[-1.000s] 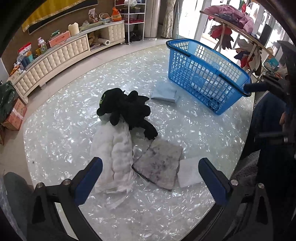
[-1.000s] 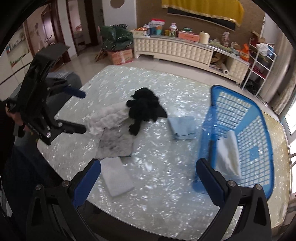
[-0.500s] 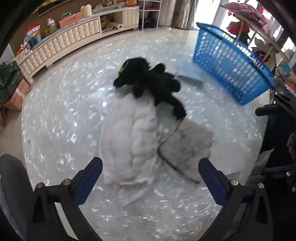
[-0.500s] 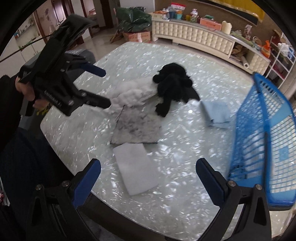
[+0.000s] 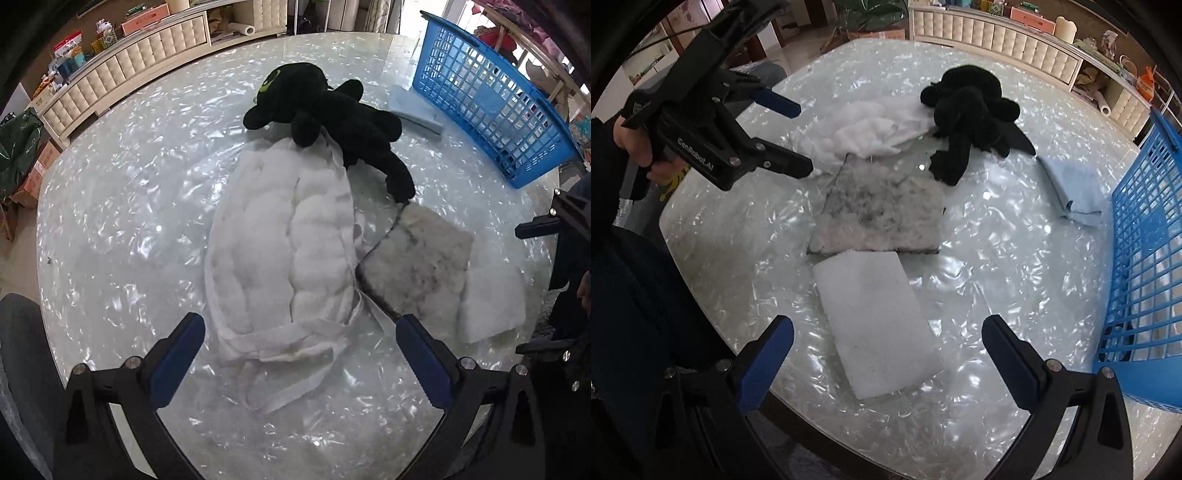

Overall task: Organize soft objects
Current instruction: 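Grasp the white quilted pad with the left gripper and lift it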

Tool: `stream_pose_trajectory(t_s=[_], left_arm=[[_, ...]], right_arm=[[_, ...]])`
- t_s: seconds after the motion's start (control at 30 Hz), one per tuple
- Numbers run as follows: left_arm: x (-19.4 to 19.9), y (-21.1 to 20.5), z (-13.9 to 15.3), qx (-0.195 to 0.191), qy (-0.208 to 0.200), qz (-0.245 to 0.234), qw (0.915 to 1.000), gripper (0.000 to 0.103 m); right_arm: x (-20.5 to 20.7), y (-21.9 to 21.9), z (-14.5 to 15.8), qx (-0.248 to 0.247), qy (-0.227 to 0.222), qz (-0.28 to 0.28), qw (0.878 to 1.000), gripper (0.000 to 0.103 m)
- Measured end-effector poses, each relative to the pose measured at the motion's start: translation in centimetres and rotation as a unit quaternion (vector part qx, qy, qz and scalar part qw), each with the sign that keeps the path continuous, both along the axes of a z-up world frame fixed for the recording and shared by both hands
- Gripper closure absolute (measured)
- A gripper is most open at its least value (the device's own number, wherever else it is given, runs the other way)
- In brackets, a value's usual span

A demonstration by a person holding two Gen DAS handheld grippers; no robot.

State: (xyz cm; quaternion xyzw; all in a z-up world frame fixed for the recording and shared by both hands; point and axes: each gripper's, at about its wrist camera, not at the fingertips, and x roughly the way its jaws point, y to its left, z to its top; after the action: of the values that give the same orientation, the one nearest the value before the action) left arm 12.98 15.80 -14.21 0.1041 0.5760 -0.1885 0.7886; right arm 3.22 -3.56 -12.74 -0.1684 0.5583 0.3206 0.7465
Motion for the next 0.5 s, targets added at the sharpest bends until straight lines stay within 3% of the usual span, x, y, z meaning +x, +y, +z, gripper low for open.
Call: stream_pose_trajectory(t_s=[0.1, 0.2, 0.5], left_arm=[[0.7, -0.2, -0.8, 0.011, 0.007, 0.003, 0.9999, 0.000], [1.3, -0.5, -1.6, 0.010, 0.009, 0.001, 0.9999, 0.000], [3.1, -1.2, -3.6, 0.020, 0.017, -0.002, 0.9997, 0.000]], right_arm=[[0.2, 0.4, -0.6, -0.006, 0.002, 0.002, 1.000, 0.000], [0.5, 0.7, -1.5, -0.015, 0.004, 0.003, 1.000, 0.008], [1.1, 1.4, -2.9, -0.014, 0.016, 0.001, 1.000, 0.010]])
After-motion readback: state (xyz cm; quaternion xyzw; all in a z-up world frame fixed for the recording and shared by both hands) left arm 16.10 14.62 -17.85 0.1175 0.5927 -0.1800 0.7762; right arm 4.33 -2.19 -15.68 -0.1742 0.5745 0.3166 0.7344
